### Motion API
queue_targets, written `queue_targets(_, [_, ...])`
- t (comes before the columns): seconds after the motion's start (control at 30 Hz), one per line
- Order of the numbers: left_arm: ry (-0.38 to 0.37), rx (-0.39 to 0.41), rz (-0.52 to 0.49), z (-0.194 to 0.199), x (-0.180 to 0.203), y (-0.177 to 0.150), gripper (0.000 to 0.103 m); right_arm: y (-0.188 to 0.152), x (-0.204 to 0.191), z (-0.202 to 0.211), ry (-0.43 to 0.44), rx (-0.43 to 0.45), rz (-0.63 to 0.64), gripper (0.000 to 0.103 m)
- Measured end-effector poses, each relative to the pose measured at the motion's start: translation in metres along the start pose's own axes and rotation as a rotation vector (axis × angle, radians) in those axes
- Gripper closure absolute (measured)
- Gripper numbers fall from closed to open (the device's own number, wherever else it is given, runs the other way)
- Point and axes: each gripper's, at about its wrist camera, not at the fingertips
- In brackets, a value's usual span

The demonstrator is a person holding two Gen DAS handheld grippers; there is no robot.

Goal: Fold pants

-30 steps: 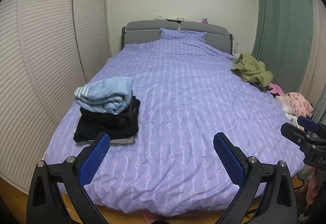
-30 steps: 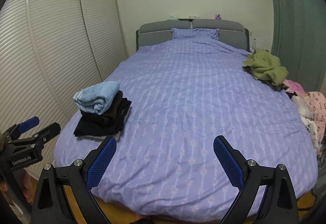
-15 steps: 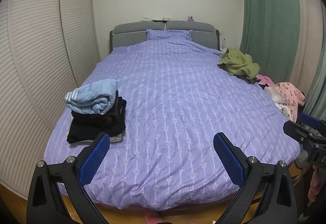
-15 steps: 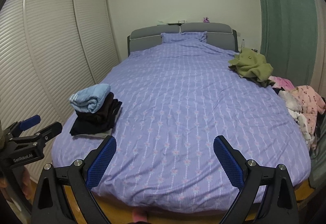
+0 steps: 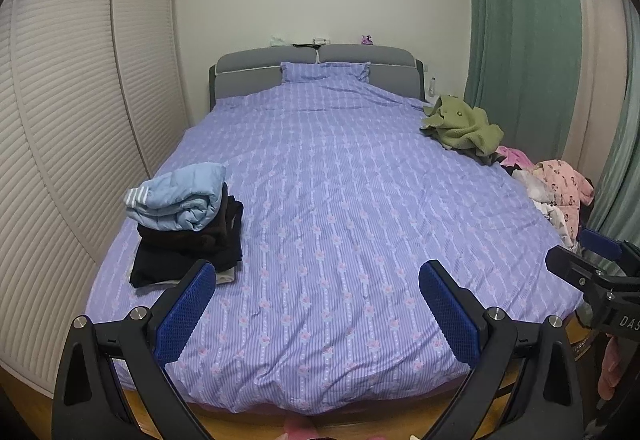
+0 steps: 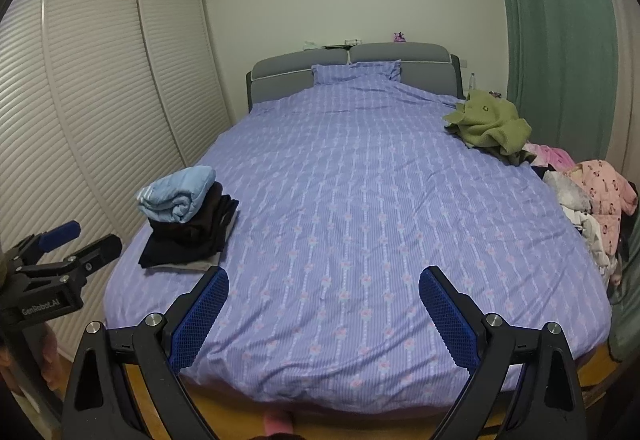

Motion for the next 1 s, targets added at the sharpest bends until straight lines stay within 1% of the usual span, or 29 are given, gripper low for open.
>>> queue_targets(0.27, [0.007,0.014,-0.003,0.006,0.004,-0.001,0.000,-0.002,0.000,0.002,-0.002,0.008,0.006,0.006])
queue_targets(0.43, [0.018,0.007,-0.004,0.006,0.007,-0.003,0.000,-0.002,0.000,0.007,-0.006,0.015,0.012,0.006])
queue_targets(0.67, [0.013,0.005,-0.001,0.008,0.009,-0.005,0.000,-0.002,0.004,0.010,-0.008,0.013,0.016,0.006])
queue_targets(1.0, [0.006,0.027,-0.010,0.015,0.014,-0.007,0.000,-0.002,0.004,0.013,-0.014,0.016,0.015,0.006])
Point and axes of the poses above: each gripper's, at about its wrist camera, not at the fingertips, and z roughly against the way its jaws point, x to its right, y to its top
